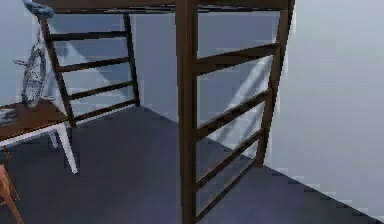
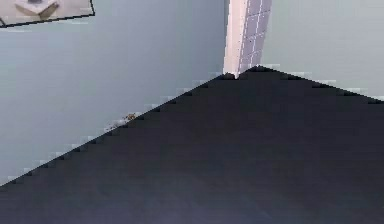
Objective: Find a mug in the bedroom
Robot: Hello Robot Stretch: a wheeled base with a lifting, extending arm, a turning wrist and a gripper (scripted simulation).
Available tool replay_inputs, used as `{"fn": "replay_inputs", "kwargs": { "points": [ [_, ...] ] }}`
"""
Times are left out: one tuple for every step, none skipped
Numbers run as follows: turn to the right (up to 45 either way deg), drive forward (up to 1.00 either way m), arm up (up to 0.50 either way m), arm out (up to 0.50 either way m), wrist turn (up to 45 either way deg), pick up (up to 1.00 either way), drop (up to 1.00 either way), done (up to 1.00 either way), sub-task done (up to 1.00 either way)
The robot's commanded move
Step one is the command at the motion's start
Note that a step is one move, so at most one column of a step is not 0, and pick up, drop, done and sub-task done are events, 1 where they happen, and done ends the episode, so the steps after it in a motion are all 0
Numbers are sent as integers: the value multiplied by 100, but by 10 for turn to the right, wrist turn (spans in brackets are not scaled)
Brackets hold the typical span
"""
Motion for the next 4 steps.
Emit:
{"fn": "replay_inputs", "kwargs": {
  "points": [
    [-450,0,0,0,0,0,0,0,0],
    [-180,0,0,0,0,0,0,0,0],
    [0,100,0,0,0,0,0,0,0],
    [-30,0,0,0,0,0,0,0,0]
  ]
}}
